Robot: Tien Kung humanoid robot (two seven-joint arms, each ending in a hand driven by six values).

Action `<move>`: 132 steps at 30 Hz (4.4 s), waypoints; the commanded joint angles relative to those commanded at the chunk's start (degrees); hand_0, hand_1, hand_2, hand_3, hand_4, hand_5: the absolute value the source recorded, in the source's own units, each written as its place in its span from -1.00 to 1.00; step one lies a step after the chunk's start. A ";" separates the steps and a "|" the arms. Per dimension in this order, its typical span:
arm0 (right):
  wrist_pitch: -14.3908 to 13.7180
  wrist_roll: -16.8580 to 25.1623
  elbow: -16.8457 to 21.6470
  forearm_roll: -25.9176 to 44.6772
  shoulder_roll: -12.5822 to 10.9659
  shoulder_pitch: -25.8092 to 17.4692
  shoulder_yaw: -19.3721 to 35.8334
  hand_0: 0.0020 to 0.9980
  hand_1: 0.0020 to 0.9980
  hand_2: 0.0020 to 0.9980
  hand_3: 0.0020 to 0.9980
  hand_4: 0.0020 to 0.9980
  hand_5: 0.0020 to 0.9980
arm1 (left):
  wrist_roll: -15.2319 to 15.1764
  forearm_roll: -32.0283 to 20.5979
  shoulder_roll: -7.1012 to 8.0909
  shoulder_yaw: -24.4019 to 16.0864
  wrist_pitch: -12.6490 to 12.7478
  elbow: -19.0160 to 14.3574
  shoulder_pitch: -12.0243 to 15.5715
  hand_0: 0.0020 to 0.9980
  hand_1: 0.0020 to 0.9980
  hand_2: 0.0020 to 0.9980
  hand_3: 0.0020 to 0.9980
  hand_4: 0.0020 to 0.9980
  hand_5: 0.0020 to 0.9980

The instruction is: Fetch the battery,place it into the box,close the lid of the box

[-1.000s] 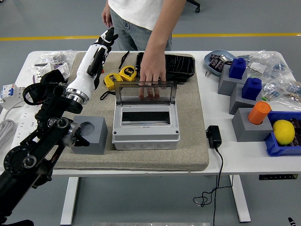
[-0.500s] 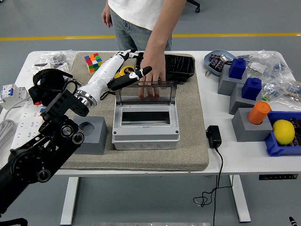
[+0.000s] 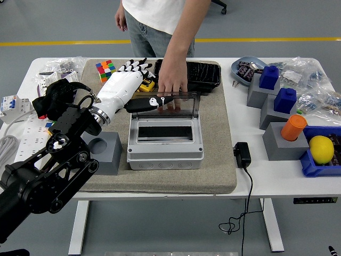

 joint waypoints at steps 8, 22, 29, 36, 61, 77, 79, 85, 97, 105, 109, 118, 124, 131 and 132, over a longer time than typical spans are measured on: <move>-0.01 0.00 -0.01 0.00 -0.03 0.01 0.04 0.60 0.46 0.48 0.55 1.00 1.00 | 0.02 -0.83 0.42 1.42 -0.19 -1.72 0.84 1.00 1.00 0.80 0.36 1.00 1.00; -0.06 0.00 0.03 -0.14 -0.08 0.09 0.43 0.60 0.46 0.48 0.55 1.00 1.00 | 0.87 -0.09 1.84 4.21 -0.90 -6.24 1.87 1.00 1.00 0.78 0.36 1.00 1.00; -0.09 -0.02 -0.01 -0.21 -0.09 0.12 0.61 0.60 0.46 0.48 0.55 1.00 1.00 | 0.51 -1.44 3.33 7.57 -0.29 -7.38 2.75 1.00 1.00 0.77 0.35 1.00 1.00; -0.11 -0.03 -0.05 -0.31 -0.16 0.11 0.82 0.60 0.46 0.48 0.55 1.00 1.00 | 0.70 -1.42 4.67 10.83 0.91 -10.66 4.61 1.00 1.00 0.77 0.35 1.00 1.00; 0.05 -0.08 -0.01 -0.73 0.01 0.16 1.09 0.59 0.46 0.48 0.55 1.00 1.00 | -6.69 -14.45 3.34 4.86 1.63 -19.77 10.80 1.00 1.00 0.66 0.36 1.00 1.00; 0.21 -0.01 -0.14 -0.72 0.20 -0.06 1.15 0.60 0.46 0.48 0.55 1.00 1.00 | -10.07 -53.18 -1.44 -20.31 -9.31 -16.61 17.29 0.68 0.69 0.66 0.58 1.00 1.00; 0.26 0.05 -0.26 -0.60 0.20 0.03 1.11 0.60 0.46 0.48 0.55 1.00 1.00 | -10.37 -57.97 -2.17 -22.83 -10.07 -15.90 17.84 0.68 0.69 0.66 0.58 1.00 1.00; 0.08 0.46 -0.52 -0.22 0.15 0.43 0.87 0.63 0.51 0.49 0.56 1.00 1.00 | -12.19 -72.45 -3.99 -28.58 -9.14 -15.13 20.24 0.77 0.85 0.88 0.83 1.00 1.00; -2.46 2.26 -0.85 -1.88 0.12 0.63 -0.34 0.65 0.59 0.55 0.59 1.00 1.00 | -9.32 -58.19 -5.19 -33.72 1.03 -15.12 23.87 1.00 1.00 1.00 0.97 1.00 1.00; -4.64 3.65 -0.59 -4.07 0.31 -0.08 -0.61 0.67 0.66 0.62 0.64 1.00 1.00 | -9.23 -38.83 -5.60 -34.01 4.33 -14.80 25.38 0.98 0.98 0.89 0.81 1.00 1.00; -4.59 3.40 -0.80 -4.26 0.68 -0.36 -0.46 0.67 0.66 0.62 0.64 1.00 1.00 | -9.95 -29.91 -5.76 -34.16 4.71 -14.29 25.98 0.98 0.98 0.89 0.81 1.00 1.00; -4.35 2.84 -0.53 -4.93 1.20 -0.96 -0.99 0.68 0.66 0.61 0.64 1.00 1.00 | -11.40 -33.35 -6.31 -35.09 6.37 -14.13 27.23 0.78 0.74 0.63 0.57 1.00 1.00; -4.13 2.24 -0.37 -6.05 1.40 -1.48 -1.53 0.67 0.64 0.59 0.63 1.00 1.00 | -11.02 -34.56 -6.36 -34.78 6.01 -14.08 27.53 0.71 0.68 0.55 0.49 1.00 1.00; -3.16 0.24 -0.48 -12.40 1.18 -1.62 -0.49 0.72 0.58 0.49 0.45 1.00 0.87 | -10.66 -34.45 -6.28 -34.11 5.75 -14.07 27.77 0.63 0.60 0.50 0.45 1.00 1.00; -3.41 0.04 -0.57 -14.13 1.16 -1.59 -0.24 0.72 0.58 0.49 0.45 1.00 0.87 | -10.63 -34.44 -6.25 -34.03 5.72 -14.07 27.75 0.63 0.60 0.50 0.45 1.00 1.00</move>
